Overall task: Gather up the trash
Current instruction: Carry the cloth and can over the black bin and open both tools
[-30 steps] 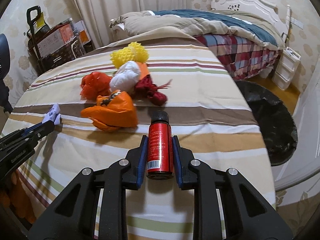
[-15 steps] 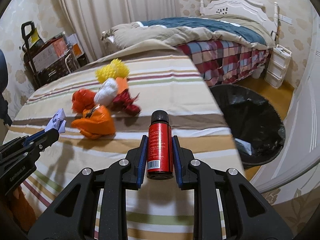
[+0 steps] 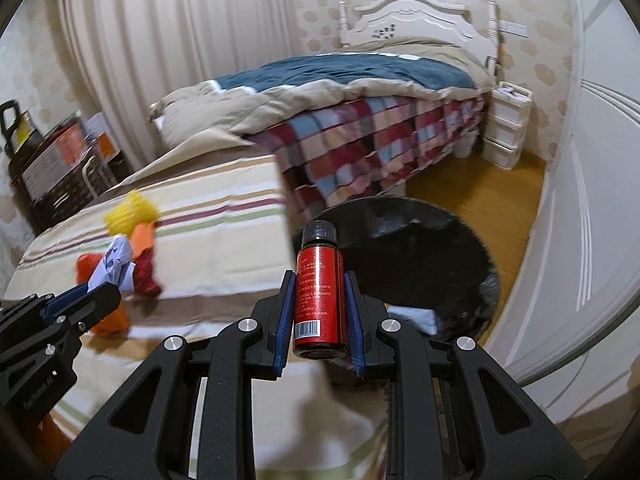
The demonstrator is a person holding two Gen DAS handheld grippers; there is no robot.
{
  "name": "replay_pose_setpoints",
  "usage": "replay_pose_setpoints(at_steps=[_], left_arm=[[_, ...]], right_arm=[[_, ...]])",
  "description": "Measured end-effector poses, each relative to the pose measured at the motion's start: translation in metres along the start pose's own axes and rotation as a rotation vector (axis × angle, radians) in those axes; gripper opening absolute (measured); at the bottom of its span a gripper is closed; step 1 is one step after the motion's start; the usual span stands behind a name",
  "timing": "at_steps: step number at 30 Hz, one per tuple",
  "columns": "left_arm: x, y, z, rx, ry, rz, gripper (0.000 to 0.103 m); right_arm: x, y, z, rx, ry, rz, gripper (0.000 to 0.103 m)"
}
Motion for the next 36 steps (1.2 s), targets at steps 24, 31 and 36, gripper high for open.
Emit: replay_pose_setpoints(at_steps=[24,31,36], left_arm=[[0.081,-0.018,0.117,-0.098,-0.024,0.104,0.025],[0.089,-0.02,0.129,-0.113,-0.036,0.116,0.025],[0.089,-0.019,0.132,-0.124,-0.042,0.113,0.026]], right_arm=[[0.097,0.005,0.071,-0.073,0.07,0.1,0.023],[0.107,0.008,0.085,-0.088,0.073,0.113,0.023],[0.111,0.01,0.089,-0.087,0.073,0.128,0.025]])
Point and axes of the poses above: each gripper's, at about its wrist camera, not at the fingertips, and z roughly the way its jaws point, x to its right, y to its underside, the point moved 10 cm from there along z, roughly the way its jaws point, and after that the axes turned 13 degrees about -z, right-handed, at the moved point
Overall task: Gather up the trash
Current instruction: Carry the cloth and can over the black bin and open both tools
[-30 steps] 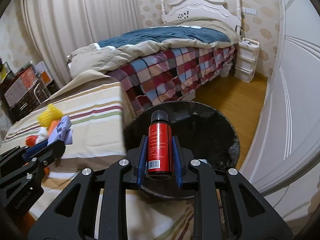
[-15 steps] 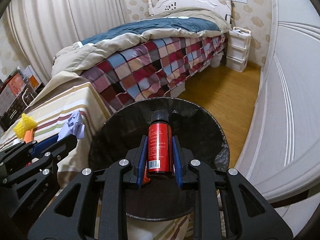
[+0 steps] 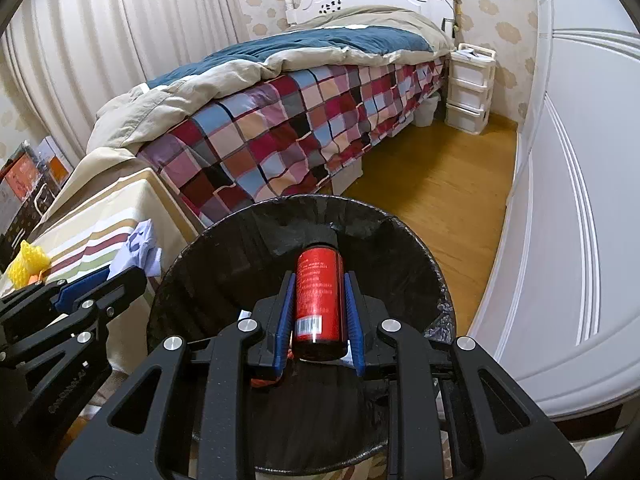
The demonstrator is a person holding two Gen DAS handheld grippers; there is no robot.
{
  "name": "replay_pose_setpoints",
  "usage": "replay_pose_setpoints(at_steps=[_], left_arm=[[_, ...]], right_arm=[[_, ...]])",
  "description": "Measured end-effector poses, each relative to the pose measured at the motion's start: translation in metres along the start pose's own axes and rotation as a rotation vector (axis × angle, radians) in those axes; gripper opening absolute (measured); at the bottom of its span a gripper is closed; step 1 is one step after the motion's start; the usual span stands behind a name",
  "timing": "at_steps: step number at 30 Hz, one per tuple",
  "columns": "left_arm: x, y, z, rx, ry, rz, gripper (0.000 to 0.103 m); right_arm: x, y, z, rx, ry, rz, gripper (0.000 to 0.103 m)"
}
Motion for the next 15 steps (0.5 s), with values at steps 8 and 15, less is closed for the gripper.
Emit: replay_pose_setpoints(at_steps=[8,15], left_arm=[[-0.003,-0.003,-0.013,0.041,-0.003,-0.011,0.062],[-0.015,-0.002,-0.028,0.076,-0.028,-0.025,0.074]], right_arm=[[0.005,0.0,-0.01,0.011,0.035,0.004,0.037],[0.002,0.0,-0.022,0.022,0.06,0.004,0.056]])
Point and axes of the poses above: each gripper's, at about its wrist camera, not at the fingertips, and z roughly the way its jaws point, x to its right, y to its underside, the point moved 10 cm from there along z, roughly the way its jaws point, and after that the axes turned 13 degrees about -z, right-handed, at the moved point
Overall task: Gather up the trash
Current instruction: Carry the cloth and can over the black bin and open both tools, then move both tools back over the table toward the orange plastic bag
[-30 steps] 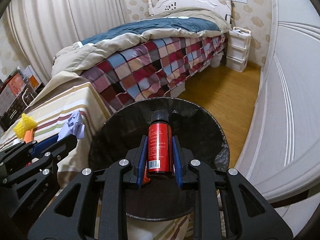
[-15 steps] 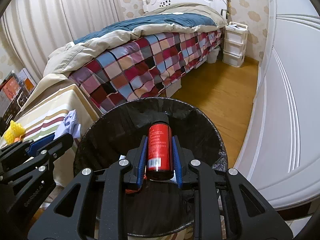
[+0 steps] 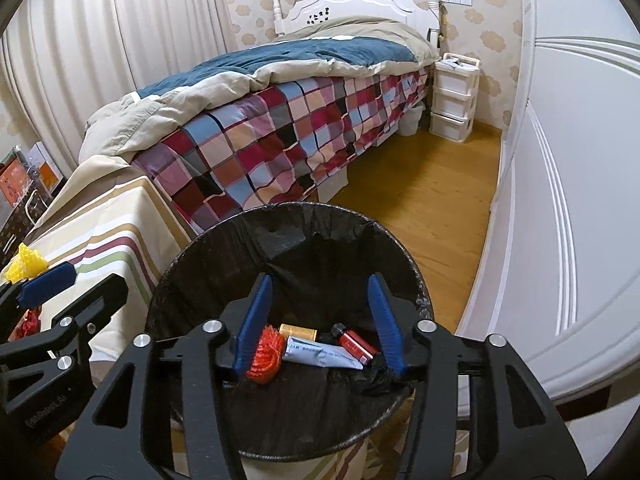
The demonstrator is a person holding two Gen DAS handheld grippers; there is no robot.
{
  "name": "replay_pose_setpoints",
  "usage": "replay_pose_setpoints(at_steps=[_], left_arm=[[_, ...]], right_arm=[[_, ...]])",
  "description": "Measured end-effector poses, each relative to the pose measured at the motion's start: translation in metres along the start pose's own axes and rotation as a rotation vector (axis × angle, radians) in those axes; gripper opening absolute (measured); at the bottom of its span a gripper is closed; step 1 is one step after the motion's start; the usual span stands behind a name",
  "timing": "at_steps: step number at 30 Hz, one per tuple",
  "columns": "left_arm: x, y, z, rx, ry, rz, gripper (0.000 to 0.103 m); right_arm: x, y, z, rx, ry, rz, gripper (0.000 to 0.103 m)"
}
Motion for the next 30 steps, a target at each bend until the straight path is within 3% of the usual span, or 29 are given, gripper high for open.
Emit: replay_pose_setpoints(at_steps=[8,21,30], left_arm=[[-0.029,0.011,-0.022,-0.001,-0.011,-0.062,0.075],[-0.088,0.039,-0.066,0.022,-0.068,-0.142,0.075],[-0.135,0.057,-0.092,0.038,-0.121,-0.203,0.075]], right_arm=[[-0.02,0.01,-0.02,0.003,-0.016,0.0,0.065],[-0.073,0.024,-0.058,0.012,-0.063,-0.059,0.071],[-0.125,0.042,-0.063,-0.022,-0.13,-0.13,0.072]])
Point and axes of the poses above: each gripper's, at about its wrist camera, not at the fingertips, and z roughly the way its jaws point, x to its right, y to its underside, the point moved 10 cm from there along z, roughly the way its jaws point, and after that the axes turned 13 degrees about -z, right-handed, at the moved point
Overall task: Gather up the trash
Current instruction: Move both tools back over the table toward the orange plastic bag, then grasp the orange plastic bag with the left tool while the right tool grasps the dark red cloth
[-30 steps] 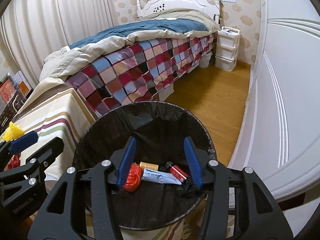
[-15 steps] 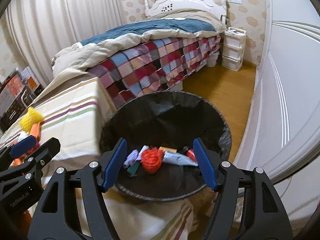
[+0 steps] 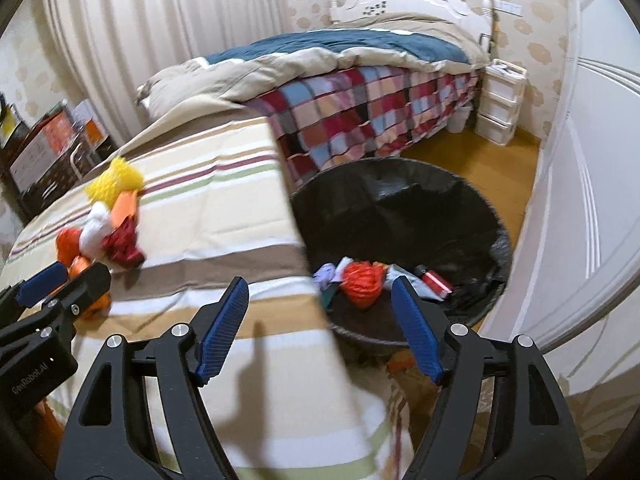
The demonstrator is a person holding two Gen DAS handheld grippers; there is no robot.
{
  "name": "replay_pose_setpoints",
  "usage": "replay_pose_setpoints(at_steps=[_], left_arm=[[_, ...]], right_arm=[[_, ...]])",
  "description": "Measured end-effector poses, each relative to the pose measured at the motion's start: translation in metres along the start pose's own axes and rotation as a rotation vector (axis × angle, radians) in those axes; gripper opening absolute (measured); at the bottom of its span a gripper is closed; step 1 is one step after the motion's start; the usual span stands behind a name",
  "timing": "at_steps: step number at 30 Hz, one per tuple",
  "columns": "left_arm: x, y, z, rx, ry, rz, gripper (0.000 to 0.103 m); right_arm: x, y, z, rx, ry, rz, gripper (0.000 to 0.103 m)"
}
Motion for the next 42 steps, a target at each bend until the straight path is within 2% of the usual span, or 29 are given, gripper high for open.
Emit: replay_pose_setpoints(at_steps=[5,10,12,18,25,32,34,36,37,42], left_arm=[[-0.029,0.006,0.001,-0.011,-0.044,-0.031,0.076],[-0.044,0.011,0.011,-0.054,-0.05,-0.061,0.076],[-0.046,0.01,0.014,-0.075,-0.038,-0.075,0.076],[-0.051,0.01,0.01,-0.073,-0.006,-0.109,0.076],[-0.059,0.009,0.016,-0.087,-0.011,-0.132,0.076],[-0.044,0.006,0.021,-0.088,0.003,-0.068,0.076],[-0.041,0.007,0.022,-0.091,0.004,-0.05,0.066],[-0.039,0.011,0.024,-0.107,0.012,-0.039,0.05],[-0.038,0.012,0.025,-0.114,0.018,-0.036,0.047],[-0.039,0.014,0.018,-0.097,0.027,-0.022,0.045]], right_arm=[[-0.023,0.0,0.001,-0.007,-0.015,-0.046,0.072],[-0.039,0.0,0.004,-0.018,-0.028,-0.078,0.072],[-0.042,0.0,0.004,-0.022,-0.03,-0.086,0.072],[-0.047,0.001,0.005,-0.03,-0.033,-0.098,0.072],[-0.049,0.002,0.008,-0.041,-0.048,-0.095,0.072],[-0.051,0.002,0.008,-0.04,-0.05,-0.095,0.072],[-0.052,0.002,0.008,-0.04,-0.049,-0.097,0.072],[-0.052,0.002,0.008,-0.04,-0.05,-0.099,0.072],[-0.052,0.002,0.008,-0.04,-0.051,-0.101,0.072],[-0.063,0.0,0.008,-0.04,-0.063,-0.119,0.072]])
Point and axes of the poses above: each gripper's, at about its wrist camera, not at the fingertips, and z roughly the way its jaws point, x to its right, y to its underside, the point moved 10 cm from there along z, roughly the way its jaws point, and after that the axes turned 13 degrees about -z, right-handed, at the moved point
